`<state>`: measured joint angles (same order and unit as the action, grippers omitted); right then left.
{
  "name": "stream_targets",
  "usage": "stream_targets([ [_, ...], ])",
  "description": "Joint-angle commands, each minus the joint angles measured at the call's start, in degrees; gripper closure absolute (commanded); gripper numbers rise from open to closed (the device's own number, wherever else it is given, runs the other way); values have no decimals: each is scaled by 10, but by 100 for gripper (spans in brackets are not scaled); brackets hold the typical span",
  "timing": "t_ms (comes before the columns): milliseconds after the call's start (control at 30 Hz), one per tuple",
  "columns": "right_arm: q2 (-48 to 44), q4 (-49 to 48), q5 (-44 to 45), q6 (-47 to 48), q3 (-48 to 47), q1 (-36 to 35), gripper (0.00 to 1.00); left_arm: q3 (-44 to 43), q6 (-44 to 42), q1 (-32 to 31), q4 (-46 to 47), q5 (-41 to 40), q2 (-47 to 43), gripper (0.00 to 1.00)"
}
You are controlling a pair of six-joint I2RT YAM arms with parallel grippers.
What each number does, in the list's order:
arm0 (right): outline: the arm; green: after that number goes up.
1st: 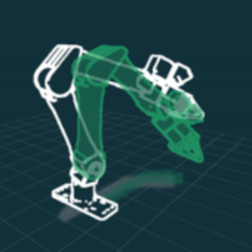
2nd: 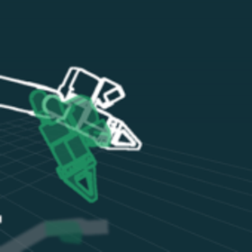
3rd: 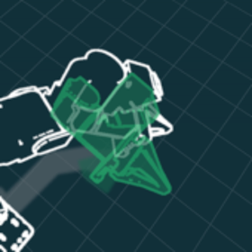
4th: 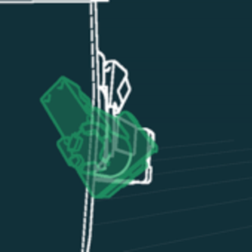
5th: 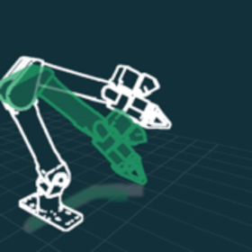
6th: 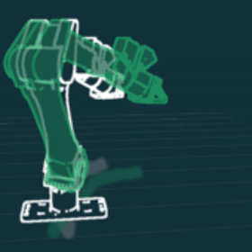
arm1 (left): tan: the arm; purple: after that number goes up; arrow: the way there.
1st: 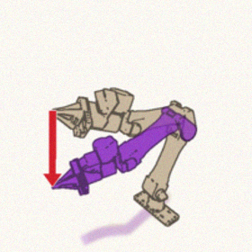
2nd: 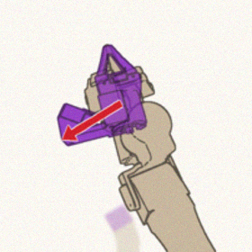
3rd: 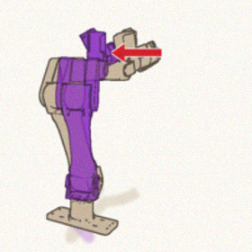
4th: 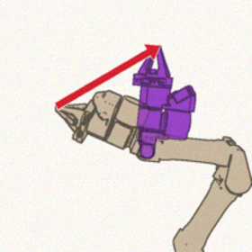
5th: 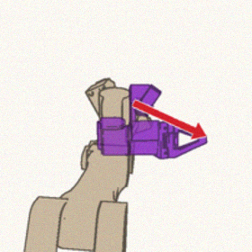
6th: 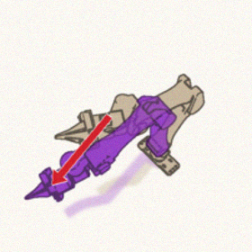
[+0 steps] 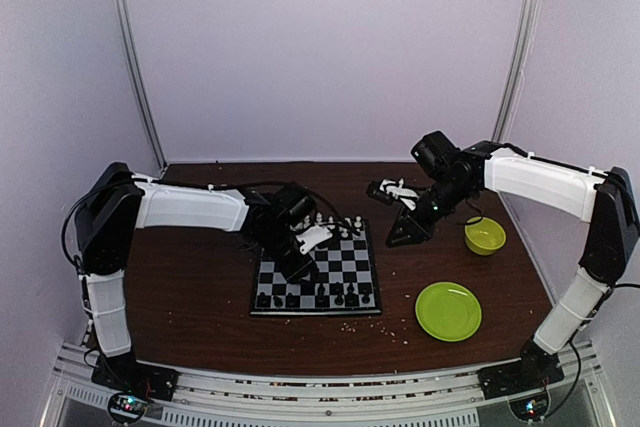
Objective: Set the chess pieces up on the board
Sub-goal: Move the pawn to e7.
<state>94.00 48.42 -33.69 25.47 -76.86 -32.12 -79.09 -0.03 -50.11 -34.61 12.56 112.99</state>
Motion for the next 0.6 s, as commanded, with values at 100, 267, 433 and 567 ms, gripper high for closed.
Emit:
stream_targets([
  [100,7,8,-7,3,-4,1,75,-22,5,-4,22,-4,13,73],
  [267,8,9,-6,3,-5,1,75,-22,2,-4,21,2,15,83],
  [433,8,10,-6,3,-5,2,75,-8,1,-4,14,4,-4,90],
  [567,9,10,-6,3,-5,1,75,18,2,-5,10,4,-32,91],
])
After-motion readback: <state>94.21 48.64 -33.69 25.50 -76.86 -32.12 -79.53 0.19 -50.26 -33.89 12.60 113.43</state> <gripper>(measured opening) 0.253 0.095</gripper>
